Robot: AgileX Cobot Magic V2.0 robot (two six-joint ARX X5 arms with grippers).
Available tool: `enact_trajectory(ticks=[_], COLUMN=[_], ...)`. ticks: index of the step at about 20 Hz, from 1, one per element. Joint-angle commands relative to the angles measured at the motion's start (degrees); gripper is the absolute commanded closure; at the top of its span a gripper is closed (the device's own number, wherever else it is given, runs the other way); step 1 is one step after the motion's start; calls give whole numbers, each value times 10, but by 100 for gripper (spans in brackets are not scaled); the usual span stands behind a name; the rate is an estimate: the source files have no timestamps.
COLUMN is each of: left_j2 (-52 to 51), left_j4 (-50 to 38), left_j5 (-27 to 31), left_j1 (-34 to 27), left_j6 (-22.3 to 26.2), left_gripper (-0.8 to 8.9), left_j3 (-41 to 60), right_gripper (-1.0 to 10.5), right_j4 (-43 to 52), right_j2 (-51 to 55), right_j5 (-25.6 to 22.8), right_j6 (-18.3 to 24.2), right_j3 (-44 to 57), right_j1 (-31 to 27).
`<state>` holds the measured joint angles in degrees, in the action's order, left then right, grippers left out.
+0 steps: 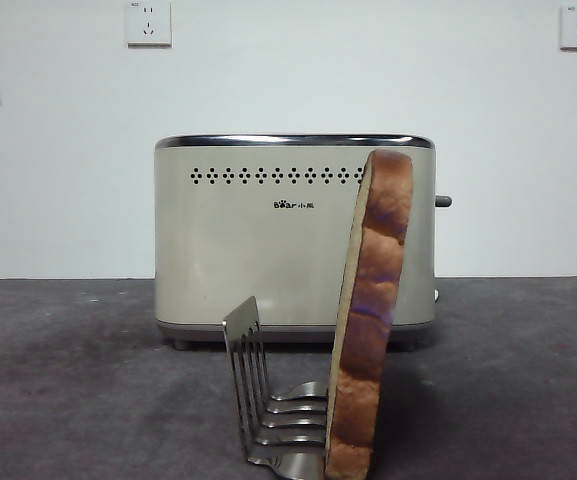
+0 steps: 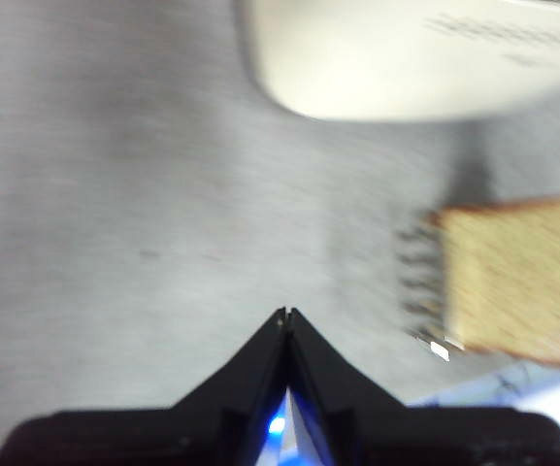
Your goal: Pick up a slice of bread from the rack,put the bread on the toaster,press the button
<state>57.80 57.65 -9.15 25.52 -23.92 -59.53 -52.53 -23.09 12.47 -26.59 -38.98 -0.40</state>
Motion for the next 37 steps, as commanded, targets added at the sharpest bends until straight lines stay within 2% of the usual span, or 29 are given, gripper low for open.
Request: enact_trajectory(ticks=[1, 4, 8, 10, 12, 16, 18, 20, 27, 31, 37], left_j2=[14, 43, 110, 150, 190, 271, 311, 352, 447, 470, 478], left_j4=[2, 13, 78, 90, 92, 122, 140, 176, 177, 108, 118], left_j5=[5, 21, 89, 94, 93, 94, 92, 92, 91, 87, 111], left_j1=[50, 127, 215, 244, 257, 280, 284, 288, 303, 312, 316], left_j6=[-45, -77, -82, -87, -84, -65, -61, -63, -65, -72, -73], left_gripper=[819, 818, 813, 758, 719, 540, 494, 494, 495, 496, 496], left_j3=[-17, -55, -147, -195, -241, -329, -368, -406, -442, -442, -442], right_gripper=[946, 946, 945, 945, 945, 945, 945, 945, 945, 945, 945], right_j4=[-17, -52, -76, -77, -74, -75, -75, -75, -75, -75, -76], right_j2=[-37, -85, -131, -142, -147, -147, -147, -147, -147, -147, -147], right_j5=[1, -1, -6, -8, -10, -9, -9, -9, -9, -9, -9], right_j6=[53, 89, 129, 138, 139, 154, 154, 154, 162, 162, 164], right_j3=[-30, -64, -89, -94, -96, -96, -96, -96, -96, -96, -96], right_j1=[0, 0, 0, 0, 0, 0, 0, 0, 0, 0, 0])
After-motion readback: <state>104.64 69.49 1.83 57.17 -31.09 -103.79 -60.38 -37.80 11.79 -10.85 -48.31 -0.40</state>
